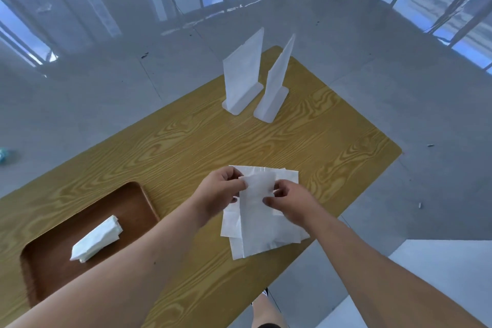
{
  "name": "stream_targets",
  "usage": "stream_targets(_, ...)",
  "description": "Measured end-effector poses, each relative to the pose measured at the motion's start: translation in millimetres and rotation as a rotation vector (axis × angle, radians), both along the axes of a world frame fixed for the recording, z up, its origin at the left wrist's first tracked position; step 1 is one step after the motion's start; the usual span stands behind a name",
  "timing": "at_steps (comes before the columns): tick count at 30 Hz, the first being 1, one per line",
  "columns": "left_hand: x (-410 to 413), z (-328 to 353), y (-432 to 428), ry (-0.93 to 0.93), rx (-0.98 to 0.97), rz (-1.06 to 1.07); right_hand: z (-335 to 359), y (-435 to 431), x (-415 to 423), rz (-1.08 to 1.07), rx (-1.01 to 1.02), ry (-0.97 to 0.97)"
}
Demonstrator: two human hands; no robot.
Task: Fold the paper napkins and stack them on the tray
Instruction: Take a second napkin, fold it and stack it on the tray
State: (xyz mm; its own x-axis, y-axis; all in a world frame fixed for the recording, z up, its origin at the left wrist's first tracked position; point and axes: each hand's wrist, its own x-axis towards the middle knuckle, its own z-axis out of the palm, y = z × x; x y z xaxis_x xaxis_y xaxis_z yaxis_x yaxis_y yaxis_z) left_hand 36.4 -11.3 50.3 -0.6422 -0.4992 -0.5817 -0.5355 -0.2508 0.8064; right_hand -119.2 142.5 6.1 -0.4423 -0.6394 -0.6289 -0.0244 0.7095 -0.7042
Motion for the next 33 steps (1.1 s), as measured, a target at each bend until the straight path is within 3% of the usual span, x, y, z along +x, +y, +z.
stream_targets(5,43.9,13.1,-29.7,0.055,0.034,0.181,35.8,-44.2,34.0,0.048,-0.146,-0.110)
stream_targets(10,107.1,24.7,-57.8,-0.022,-0.001,0.358,84.1,-95.6,65.6,0.030,-0.253,-0.438)
stream_targets(18,193.3,43.0,-71.9,0.046,0.167,0.314,116.5,-156.8,132.0,0.049,-0.261,-0.649)
stream_targets(24,234.3,47.6,-79.6,0.188,0.281,0.355,113.2,-179.8,181.5,0.181,-0.244,-0.777)
stream_targets(27,249.3,42.4,-82.5,0.197,0.260,0.458,105.0,-187.7,192.4,0.180,-0.245,-0.734)
stream_targets(33,263.8,41.7,-87.6,0.215,0.228,0.587,90.7,-192.5,201.7,0.179,-0.200,-0.277)
